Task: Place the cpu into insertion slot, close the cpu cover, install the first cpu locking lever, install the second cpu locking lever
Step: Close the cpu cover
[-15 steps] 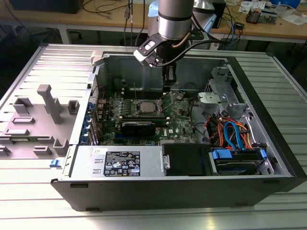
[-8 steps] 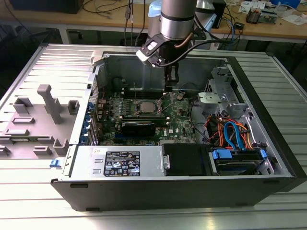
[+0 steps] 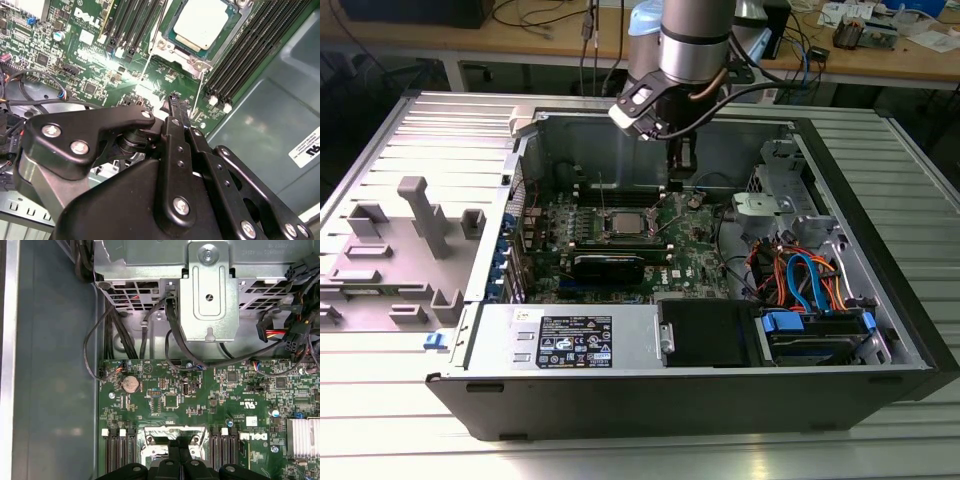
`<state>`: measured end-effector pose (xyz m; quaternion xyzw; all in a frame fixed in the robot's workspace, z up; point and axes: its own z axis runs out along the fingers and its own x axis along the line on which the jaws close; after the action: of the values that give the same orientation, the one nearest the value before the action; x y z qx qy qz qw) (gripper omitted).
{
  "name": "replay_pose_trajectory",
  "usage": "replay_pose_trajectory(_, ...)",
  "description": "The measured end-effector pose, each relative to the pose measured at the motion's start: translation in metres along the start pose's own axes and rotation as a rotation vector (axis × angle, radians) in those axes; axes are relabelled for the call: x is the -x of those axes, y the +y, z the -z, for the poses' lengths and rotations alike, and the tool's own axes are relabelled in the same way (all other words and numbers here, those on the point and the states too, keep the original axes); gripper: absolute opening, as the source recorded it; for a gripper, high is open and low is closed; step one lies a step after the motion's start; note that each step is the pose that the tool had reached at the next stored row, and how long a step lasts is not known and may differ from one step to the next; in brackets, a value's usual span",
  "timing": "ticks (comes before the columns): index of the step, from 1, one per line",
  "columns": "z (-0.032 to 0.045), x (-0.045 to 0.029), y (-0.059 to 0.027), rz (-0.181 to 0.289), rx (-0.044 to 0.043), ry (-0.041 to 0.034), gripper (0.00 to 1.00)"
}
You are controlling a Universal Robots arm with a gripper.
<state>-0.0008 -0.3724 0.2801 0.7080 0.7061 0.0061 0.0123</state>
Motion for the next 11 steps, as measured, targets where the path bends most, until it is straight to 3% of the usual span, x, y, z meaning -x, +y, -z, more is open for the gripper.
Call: replay_pose_trajectory(11,-0.0003,-0.0001,0.0095,0.000,0.0000,0.0000,0.11)
